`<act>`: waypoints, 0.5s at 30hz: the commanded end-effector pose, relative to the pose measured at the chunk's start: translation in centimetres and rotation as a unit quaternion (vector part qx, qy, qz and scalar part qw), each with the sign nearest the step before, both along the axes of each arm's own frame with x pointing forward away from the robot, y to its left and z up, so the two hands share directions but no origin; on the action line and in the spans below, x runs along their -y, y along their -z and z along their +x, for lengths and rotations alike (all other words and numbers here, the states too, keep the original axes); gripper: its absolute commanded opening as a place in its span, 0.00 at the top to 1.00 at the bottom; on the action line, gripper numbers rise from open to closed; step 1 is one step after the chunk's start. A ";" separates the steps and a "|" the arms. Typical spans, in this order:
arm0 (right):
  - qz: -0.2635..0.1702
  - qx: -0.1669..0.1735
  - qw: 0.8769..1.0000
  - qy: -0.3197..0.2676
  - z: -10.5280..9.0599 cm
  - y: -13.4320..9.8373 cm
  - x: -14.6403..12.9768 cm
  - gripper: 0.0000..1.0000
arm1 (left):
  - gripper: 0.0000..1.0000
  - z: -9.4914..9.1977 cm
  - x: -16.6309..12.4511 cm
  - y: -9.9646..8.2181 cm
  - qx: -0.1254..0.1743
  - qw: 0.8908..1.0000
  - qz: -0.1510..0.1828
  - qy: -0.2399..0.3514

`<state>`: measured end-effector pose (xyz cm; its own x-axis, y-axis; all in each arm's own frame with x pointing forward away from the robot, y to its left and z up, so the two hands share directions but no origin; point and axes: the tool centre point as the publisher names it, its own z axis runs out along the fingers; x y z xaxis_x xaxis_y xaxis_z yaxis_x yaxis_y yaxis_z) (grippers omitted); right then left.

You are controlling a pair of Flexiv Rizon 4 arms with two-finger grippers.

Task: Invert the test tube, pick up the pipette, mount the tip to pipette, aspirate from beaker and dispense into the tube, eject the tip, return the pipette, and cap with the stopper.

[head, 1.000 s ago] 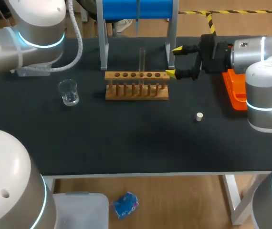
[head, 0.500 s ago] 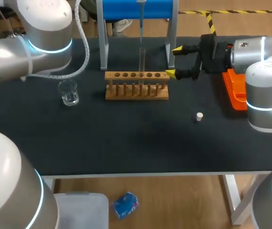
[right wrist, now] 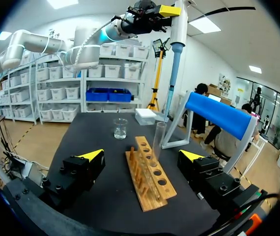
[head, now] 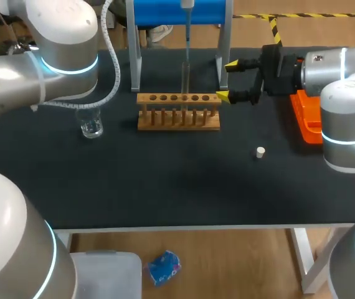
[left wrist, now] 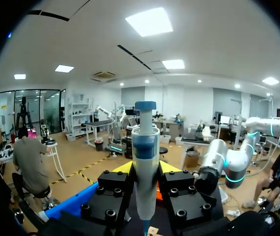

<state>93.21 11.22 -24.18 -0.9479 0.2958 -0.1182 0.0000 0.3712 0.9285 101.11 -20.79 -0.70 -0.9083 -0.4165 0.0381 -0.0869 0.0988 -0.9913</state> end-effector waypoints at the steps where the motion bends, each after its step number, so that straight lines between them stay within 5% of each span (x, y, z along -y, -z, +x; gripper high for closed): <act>1: 0.001 0.001 1.000 0.000 0.0 0.1 0.0 0.00 | 1.00 -0.2 -0.1 0.4 -0.001 1.000 -0.002 -0.003; 15: 0.001 0.001 1.000 0.000 0.0 0.1 0.0 0.00 | 1.00 -0.2 -0.6 2.0 -0.019 1.000 0.002 -0.010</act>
